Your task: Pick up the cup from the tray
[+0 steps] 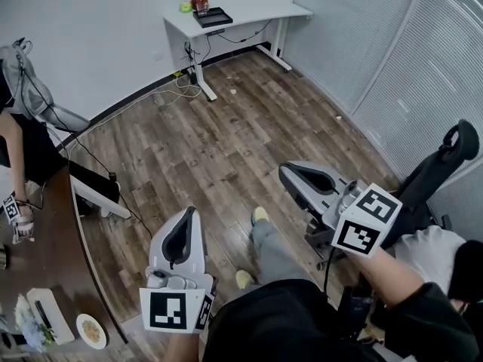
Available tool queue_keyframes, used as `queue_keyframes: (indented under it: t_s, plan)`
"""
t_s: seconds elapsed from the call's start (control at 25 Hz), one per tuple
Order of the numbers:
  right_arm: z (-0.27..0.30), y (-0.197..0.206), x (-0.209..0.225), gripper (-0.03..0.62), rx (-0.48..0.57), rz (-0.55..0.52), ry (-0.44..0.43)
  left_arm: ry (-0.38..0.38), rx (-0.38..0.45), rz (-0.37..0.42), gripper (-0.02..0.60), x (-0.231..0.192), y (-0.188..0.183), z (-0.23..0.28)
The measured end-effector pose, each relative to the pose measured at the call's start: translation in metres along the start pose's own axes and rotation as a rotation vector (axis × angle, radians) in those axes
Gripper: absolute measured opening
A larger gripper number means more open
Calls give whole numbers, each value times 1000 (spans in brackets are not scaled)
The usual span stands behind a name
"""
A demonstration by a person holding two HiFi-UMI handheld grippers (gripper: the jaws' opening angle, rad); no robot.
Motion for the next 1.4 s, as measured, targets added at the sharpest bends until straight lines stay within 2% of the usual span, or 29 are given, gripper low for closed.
queue_keyframes:
  t_s: [0.48, 0.76, 1.2, 1.4]
  plan:
    - [23, -15, 12, 5, 41, -2, -15, -11, 34, 20, 2, -21, -2, 13]
    - [54, -27, 37, 5, 67, -21, -37, -3, 28, 34, 2, -39, 4, 50]
    - [140, -64, 157, 5, 27, -14, -44, 20, -15, 45, 2, -72, 14, 195]
    - [178, -95, 220, 5, 7, 4, -43, 46, -49, 46, 2, -84, 9, 275]
Point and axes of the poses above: the fingertips, and each gripper's own axes: z forward along the fingers, x to its right, y out of its underside, the point moved 1 cm from there along -z, backward along the fingers, and after that the axes turned 10 degrees about z, right-handed, at the moved point
